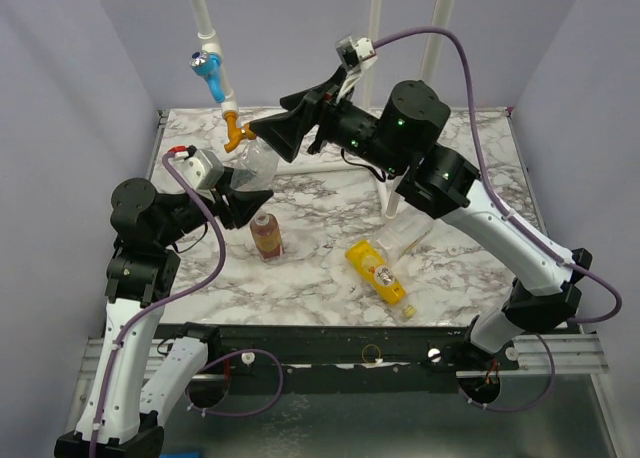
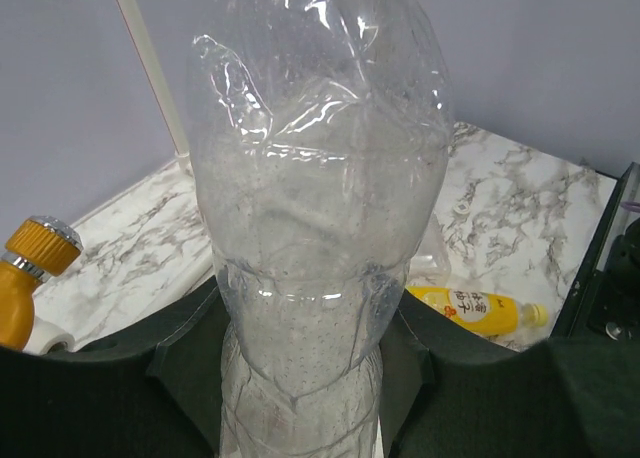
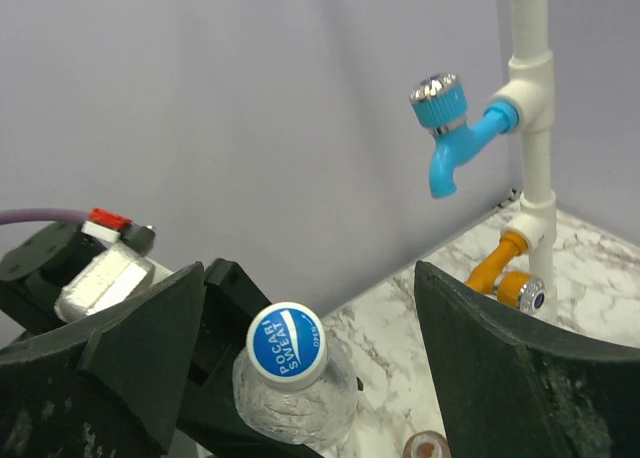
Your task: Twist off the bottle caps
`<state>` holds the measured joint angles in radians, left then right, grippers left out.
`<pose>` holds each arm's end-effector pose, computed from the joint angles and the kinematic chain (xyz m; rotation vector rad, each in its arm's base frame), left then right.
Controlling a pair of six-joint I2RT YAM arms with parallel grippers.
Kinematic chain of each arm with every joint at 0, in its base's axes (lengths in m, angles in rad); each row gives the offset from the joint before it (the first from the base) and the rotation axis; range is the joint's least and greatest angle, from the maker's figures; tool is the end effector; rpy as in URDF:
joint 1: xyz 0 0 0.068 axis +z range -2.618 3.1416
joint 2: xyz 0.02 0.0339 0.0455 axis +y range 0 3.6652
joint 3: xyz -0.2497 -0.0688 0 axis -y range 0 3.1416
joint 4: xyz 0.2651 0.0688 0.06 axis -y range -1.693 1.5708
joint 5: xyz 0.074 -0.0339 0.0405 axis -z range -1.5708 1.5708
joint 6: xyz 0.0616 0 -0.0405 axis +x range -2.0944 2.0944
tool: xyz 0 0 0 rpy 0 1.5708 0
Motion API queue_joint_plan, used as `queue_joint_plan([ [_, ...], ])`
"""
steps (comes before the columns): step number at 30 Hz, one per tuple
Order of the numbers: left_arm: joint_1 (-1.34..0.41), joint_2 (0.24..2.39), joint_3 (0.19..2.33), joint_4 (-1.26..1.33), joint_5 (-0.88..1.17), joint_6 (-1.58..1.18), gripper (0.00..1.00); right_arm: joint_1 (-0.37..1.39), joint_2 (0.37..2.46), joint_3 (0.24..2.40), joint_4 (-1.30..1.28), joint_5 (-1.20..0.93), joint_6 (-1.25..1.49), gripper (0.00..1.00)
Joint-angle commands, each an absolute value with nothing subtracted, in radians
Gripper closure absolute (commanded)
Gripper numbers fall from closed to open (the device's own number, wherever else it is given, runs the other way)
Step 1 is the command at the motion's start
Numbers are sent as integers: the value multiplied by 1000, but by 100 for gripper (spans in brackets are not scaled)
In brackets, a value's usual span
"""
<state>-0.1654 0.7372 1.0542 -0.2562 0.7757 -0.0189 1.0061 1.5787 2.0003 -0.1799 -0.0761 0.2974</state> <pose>0.1764 -0.0732 0.4282 0.7303 1.3930 -0.7280 0.1945 0.3157 0.5588 -0.5583 1.3098 1.1442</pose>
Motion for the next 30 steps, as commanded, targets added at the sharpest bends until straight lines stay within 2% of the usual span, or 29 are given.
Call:
queue_joint_plan([
  [1,-163,720,1041,-243,729,29,100,1010,1603,1993,-221,-52,345,15],
  [8,-163,716,1028,-243,728,36,100,1009,1594,1951,-180,-116,378,29],
  [14,-163,722,1028,-240,744,28,100,1008,1578,1915,-151,-121,384,54],
  [16,-163,722,1029,-239,751,24,100,1008,1574,1913,-150,-119,377,59],
  [24,-163,716,1037,-249,883,-42,100,1006,1502,1911,-99,-197,233,66],
  [30,-163,743,1076,-280,1039,-123,100,998,1421,1859,-45,-468,127,67],
])
